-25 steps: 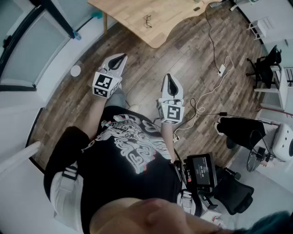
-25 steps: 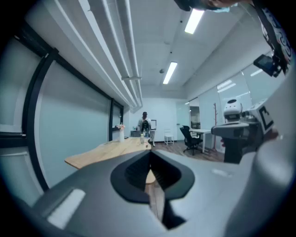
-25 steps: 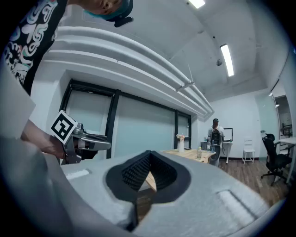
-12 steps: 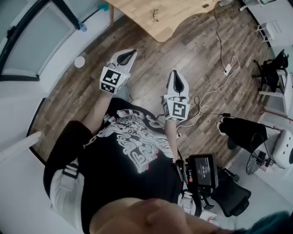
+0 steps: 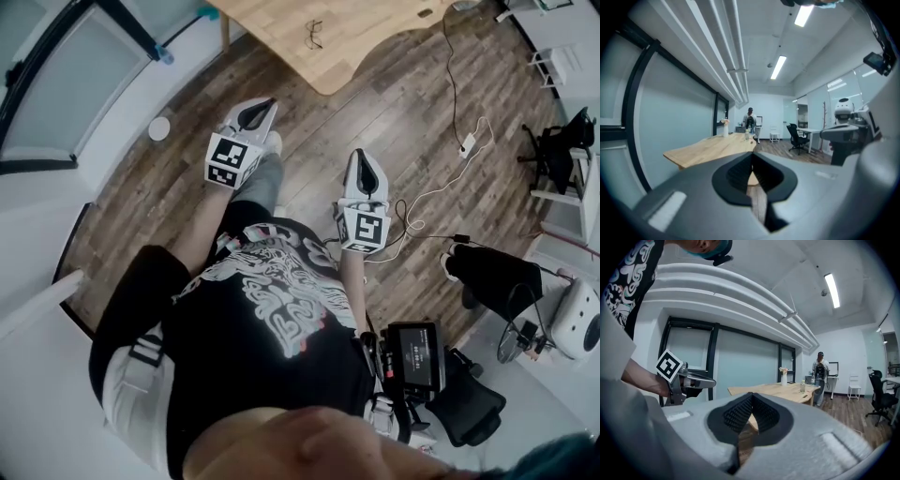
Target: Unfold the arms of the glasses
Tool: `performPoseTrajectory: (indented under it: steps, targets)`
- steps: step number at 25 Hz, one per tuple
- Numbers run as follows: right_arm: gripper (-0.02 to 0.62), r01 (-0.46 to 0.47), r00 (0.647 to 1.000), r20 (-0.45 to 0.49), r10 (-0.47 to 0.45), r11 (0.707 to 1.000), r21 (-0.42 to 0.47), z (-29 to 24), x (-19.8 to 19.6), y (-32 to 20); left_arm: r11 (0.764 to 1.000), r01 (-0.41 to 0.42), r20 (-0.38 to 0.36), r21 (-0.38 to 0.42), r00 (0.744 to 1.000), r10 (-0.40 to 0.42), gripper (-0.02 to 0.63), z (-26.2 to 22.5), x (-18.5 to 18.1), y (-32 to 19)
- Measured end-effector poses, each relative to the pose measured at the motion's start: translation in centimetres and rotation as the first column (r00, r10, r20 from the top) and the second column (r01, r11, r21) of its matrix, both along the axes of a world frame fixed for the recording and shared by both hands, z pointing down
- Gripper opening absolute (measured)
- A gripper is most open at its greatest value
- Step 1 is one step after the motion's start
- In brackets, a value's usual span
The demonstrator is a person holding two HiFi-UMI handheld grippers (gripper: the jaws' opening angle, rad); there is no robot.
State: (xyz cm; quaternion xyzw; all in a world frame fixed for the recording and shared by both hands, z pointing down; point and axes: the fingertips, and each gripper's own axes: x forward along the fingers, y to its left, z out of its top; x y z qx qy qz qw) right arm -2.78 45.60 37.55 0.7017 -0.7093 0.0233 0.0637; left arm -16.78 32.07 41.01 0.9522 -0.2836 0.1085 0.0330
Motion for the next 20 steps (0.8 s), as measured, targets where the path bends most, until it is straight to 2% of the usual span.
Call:
performPoseTrajectory:
  steps: [5, 10, 14, 20]
  targets:
    - [-0.001, 0.025, 1.000, 0.003, -0.025, 0.998, -0.049, 1.3, 3.0, -5.2, 1.000, 0.018, 0.009, -0.019, 1.000, -0.018, -0.011, 0.9, 2.8, -5.0]
    - [-0.002, 0.036, 0.999, 0.026, -0.034, 0.996, -0.085, 1.9, 6.4, -12.1, 0.999, 0.002, 0.046, -0.050, 0.999, 0.000, -0.011, 2.0, 5.9, -10.7]
    - [-0.002, 0.049, 0.998, 0.044, -0.044, 0.990, -0.132, 2.9, 8.4, -18.1, 0.996, 0.019, 0.081, -0.087, 0.997, -0.012, -0.011, 3.4, 7.1, -16.2]
    - [-0.002, 0.085, 0.995, 0.067, -0.074, 0.980, -0.180, 3.8, 10.2, -26.9, 0.991, 0.046, 0.092, -0.126, 0.995, -0.034, -0.011, 4.7, 8.1, -23.8]
